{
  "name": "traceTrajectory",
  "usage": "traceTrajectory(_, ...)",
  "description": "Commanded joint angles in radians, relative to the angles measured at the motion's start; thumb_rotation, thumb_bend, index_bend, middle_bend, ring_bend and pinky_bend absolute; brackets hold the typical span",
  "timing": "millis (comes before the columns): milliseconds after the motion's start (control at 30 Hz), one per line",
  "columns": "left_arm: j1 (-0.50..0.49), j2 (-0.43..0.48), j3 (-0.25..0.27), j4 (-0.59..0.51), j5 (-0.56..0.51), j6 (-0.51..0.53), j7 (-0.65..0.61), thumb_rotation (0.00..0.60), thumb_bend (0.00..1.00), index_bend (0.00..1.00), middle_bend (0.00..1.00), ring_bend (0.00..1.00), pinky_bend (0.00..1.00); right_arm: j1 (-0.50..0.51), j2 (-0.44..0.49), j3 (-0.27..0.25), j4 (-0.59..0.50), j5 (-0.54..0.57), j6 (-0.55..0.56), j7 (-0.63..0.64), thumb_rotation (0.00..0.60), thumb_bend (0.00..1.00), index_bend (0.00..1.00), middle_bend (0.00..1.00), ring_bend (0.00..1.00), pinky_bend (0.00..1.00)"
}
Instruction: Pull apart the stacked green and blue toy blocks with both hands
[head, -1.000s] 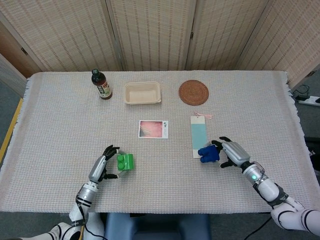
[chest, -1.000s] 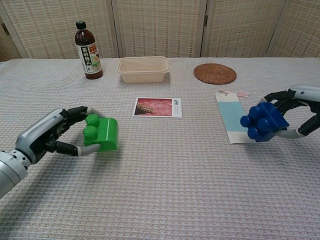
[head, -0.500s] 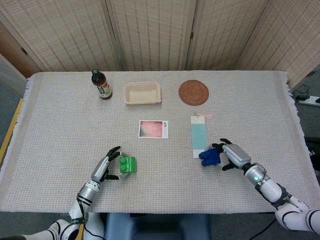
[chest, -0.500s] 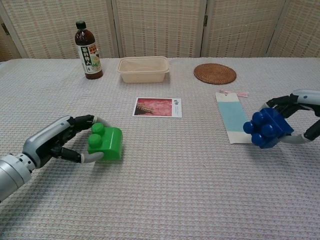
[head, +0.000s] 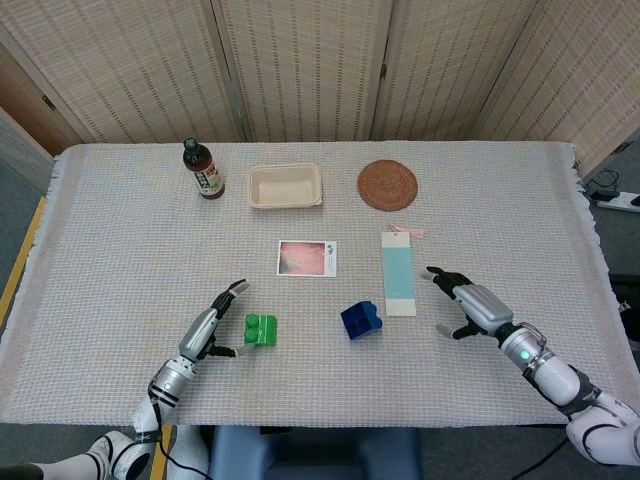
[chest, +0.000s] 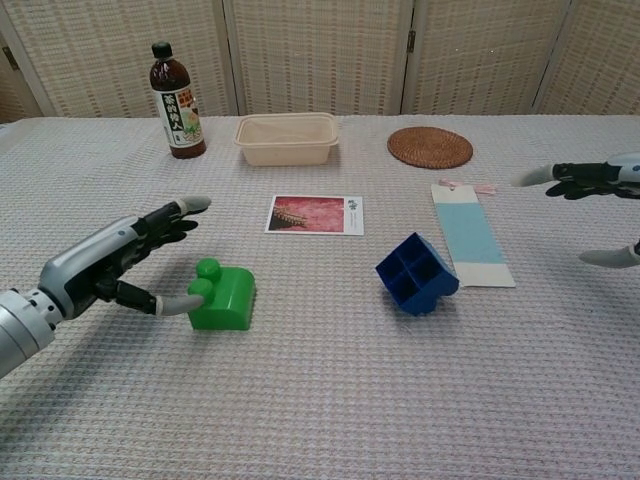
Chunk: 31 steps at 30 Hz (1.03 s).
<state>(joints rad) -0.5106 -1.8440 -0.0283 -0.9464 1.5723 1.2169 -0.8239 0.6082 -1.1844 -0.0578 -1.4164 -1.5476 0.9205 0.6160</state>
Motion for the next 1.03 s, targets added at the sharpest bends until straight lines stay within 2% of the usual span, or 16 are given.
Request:
traceTrajectory(33,-0.006,0.064,0.008,-0.057,0.022,0.017,0.097,0.600,0.26,0.00,0.00,0.00,0.00,-0.031,0.037,0.005,-0.020,-0.014,0.066,-0.062,0.600,0.40,0.00,0.00,0.00,0.00)
traceTrajectory(133,-0.006,0.139,0.024,-0.128,0.039,0.021,0.217,0.600,0.27,0.00,0.00,0.00,0.00,-0.079,0.061,0.004,-0.044,0.001,0.130,-0.230,0.600,0.40,0.00,0.00,0.00,0.00)
traceTrajectory(300,0.019,0.308,0.094,-0.276,0.067,0.005,0.403,0.600,0.27,0.05,0.00,0.00,0.00,-0.200,0.070,0.003,-0.136,0.064,0.282,-0.546,0.600,0.40,0.00,0.00,0.00,0.00)
traceTrajectory(400,0.080,0.344,0.110,-0.298,0.070,0.087,0.524,0.600,0.27,0.06,0.00,0.00,0.00,-0.273,0.058,0.001,-0.183,0.094,0.381,-0.729,0.600,0.40,0.00,0.00,0.00,0.00)
traceTrajectory(500,0.151,0.350,0.123,-0.283,0.073,0.183,0.615,0.600,0.27,0.08,0.00,0.00,0.00,-0.340,0.030,0.003,-0.209,0.111,0.480,-0.854,0.600,0.40,0.00,0.00,0.00,0.00)
traceTrajectory(633,0.223,0.344,0.138,-0.255,0.069,0.256,0.729,0.600,0.27,0.08,0.00,0.00,0.00,-0.404,-0.008,0.011,-0.202,0.136,0.557,-0.918,0.600,0.40,0.00,0.00,0.00,0.00)
traceTrajectory(733,0.259,0.339,0.137,-0.245,0.068,0.294,0.825,0.600,0.27,0.08,0.00,0.00,0.00,-0.412,0.007,0.008,-0.232,0.149,0.531,-0.903,0.600,0.40,0.00,0.00,0.00,0.00)
traceTrajectory(800,0.269,0.360,0.134,-0.285,0.066,0.300,0.879,0.600,0.27,0.08,0.00,0.00,0.00,-0.414,0.008,0.011,-0.229,0.137,0.532,-0.907,0.600,0.40,0.00,0.00,0.00,0.00)
traceTrajectory(1033,0.288,0.385,0.123,-0.343,0.075,0.320,0.933,0.600,0.27,0.08,0.00,0.00,0.00,-0.411,0.014,0.007,-0.237,0.120,0.483,-0.892,0.600,0.40,0.00,0.00,0.00,0.00)
